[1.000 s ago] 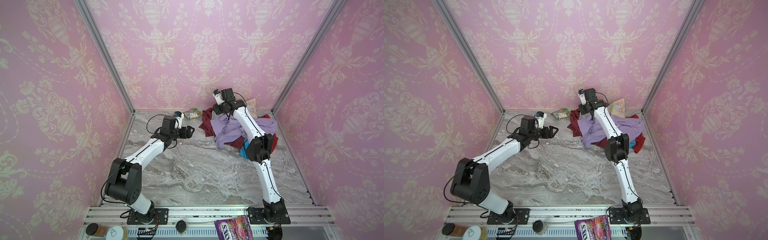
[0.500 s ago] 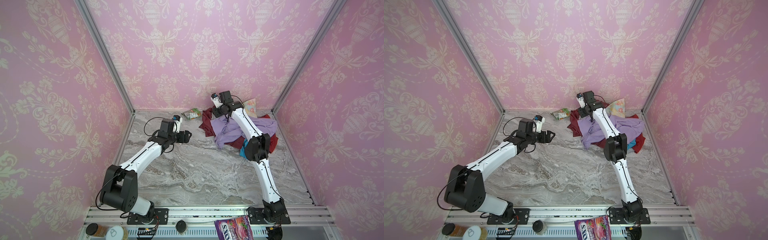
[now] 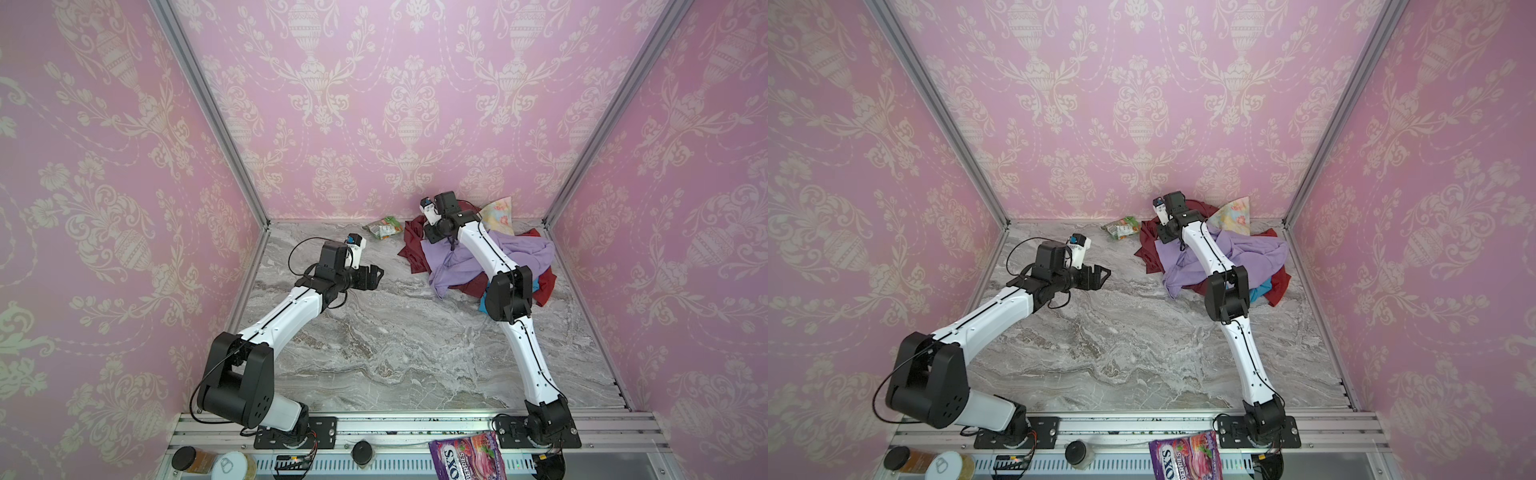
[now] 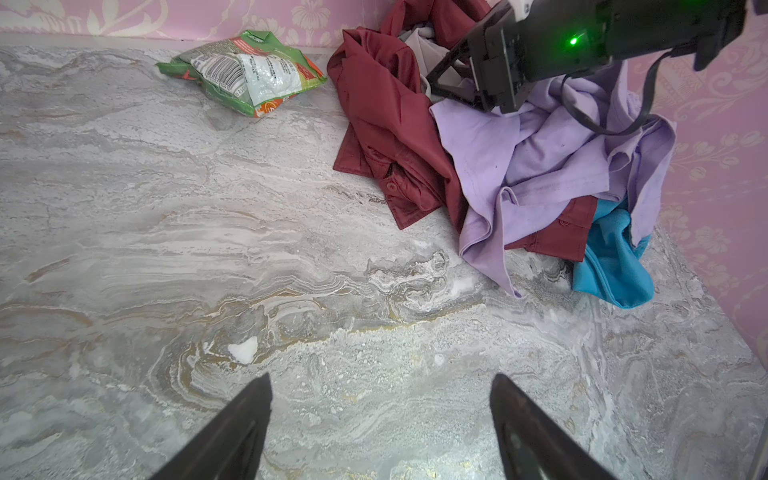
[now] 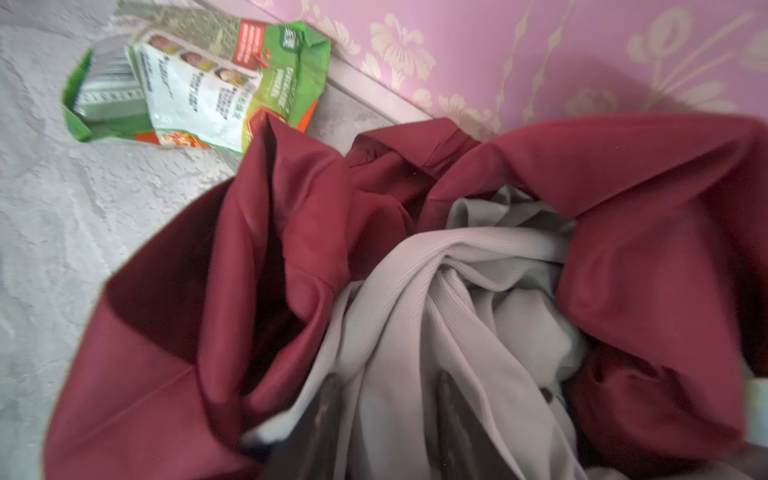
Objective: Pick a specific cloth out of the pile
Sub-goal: 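Lower the right gripper into the pile and grasp the grey-beige garment, then lift the grey-beige garment high out of the pile with the right gripper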
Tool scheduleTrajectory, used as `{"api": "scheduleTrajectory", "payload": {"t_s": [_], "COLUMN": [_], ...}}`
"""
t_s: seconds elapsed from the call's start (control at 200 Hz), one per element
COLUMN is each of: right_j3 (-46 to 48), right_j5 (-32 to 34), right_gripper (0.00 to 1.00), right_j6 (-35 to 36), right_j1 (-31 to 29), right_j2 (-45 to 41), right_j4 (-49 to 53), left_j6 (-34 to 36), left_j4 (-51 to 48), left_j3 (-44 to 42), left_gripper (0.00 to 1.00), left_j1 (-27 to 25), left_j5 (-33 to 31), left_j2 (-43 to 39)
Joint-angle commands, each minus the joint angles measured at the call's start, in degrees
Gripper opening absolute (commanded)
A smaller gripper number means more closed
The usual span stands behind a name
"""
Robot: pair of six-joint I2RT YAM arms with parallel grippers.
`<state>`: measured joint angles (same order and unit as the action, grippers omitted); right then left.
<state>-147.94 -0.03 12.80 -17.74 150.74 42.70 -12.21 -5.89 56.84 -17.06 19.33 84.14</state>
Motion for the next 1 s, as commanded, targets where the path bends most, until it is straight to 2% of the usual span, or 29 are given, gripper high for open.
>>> {"api": "scheduleTrajectory", "payload": {"t_s": [0.0,0.055,0.105,0.13,0.225,0.405,0.756,0.996], "right_j3": [-2.59,-3.65,-4.19,-4.07,-2.85,5.67,5.80,3.91], "right_j5": [1.01,0.95,0.93,1.18,2.65,5.68,7.55,9.22], "right_gripper": [0.35,0.27,0.07,0.00,0.00,0.00,0.00,0.00], "right_j6": [1.37,1.49,1.74,1.69,1.70,1.95,3.19,3.64], "right_j1": [0.18,0.16,0.16,0.16,0.16,0.16,0.32,0.68], "right_j2": [2.23,2.98,3.33,3.14,1.27,-6.96,-15.34,-19.00], "right_j4": [-2.45,-3.97,-5.61,-6.61,-10.34,-19.87,-22.42,-28.71], "left_j6": [1.58,1.40,1.15,1.00,0.70,0.52,-0.77,-1.28], "left_j4": [0.97,1.25,1.52,1.65,1.77,1.58,2.54,3.24], "left_j3": [-0.72,-0.68,-0.85,-0.85,-0.98,-1.20,-0.59,1.27], "left_gripper": [0.84,0.84,0.84,0.84,0.84,0.84,0.84,0.83], "left_j1": [-0.12,-0.12,-0.14,-0.10,-0.11,-0.15,-0.38,-0.98], "left_j5": [1.23,1.36,1.40,1.34,1.47,1.13,1.50,0.74], "left_j2": [-1.38,-1.10,-0.91,-0.88,-0.83,-1.24,-1.17,-0.98]}}
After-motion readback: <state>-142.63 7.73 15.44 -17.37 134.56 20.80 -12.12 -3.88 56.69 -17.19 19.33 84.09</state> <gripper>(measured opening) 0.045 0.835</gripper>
